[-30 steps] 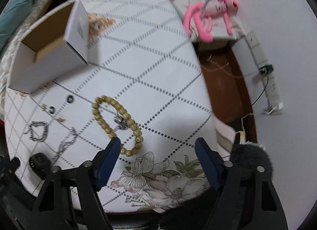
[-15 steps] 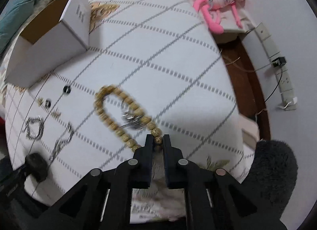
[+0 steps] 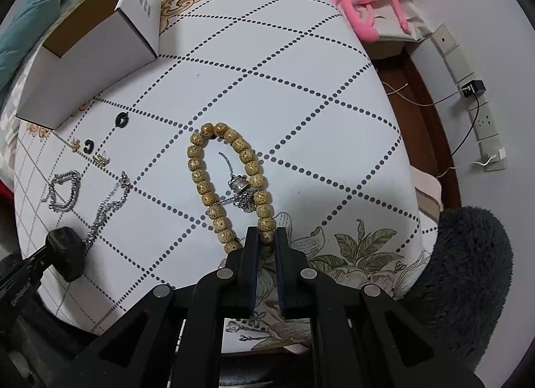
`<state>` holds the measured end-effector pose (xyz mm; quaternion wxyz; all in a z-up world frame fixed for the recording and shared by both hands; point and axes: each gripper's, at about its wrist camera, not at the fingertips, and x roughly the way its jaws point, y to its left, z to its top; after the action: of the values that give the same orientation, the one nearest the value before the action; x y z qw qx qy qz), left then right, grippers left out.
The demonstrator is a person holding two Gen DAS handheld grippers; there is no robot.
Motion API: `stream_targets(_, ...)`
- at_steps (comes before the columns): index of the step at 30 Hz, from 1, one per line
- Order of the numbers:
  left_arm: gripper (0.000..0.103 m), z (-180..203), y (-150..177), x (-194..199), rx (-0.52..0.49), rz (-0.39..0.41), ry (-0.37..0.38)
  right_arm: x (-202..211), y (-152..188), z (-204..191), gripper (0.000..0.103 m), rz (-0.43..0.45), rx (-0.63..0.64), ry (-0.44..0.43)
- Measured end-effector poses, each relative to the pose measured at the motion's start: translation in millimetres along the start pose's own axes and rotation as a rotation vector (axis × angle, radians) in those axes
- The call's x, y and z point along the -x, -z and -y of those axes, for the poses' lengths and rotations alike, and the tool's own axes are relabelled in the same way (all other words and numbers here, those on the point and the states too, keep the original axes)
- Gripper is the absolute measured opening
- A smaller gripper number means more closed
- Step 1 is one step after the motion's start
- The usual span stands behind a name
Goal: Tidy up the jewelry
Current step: 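Grasp the black band bracelet with the left tool while the right tool grasps the beaded bracelet, then carry both bracelets into the white box and open both tools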
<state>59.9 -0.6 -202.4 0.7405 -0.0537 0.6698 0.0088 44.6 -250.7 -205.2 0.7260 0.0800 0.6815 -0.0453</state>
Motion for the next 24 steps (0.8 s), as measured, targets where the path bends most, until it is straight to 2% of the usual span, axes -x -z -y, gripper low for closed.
stream_targets(6,0.007,1,0,48,-0.013,0.046,0.027,38,-6,-2,0.009,0.063,-0.013,-0.127)
stream_targets(11,0.007,4,-13,84,-0.013,0.093,0.055,76,-18,-17,0.009,0.114,0.006,-0.212)
stream_targets(14,0.007,6,-24,84,-0.015,0.127,0.067,94,-41,-15,0.009,0.147,0.025,-0.264)
stream_targets(24,0.007,13,-106,100,-0.010,0.213,0.113,165,-106,-58,0.009,0.280,0.143,-0.392)
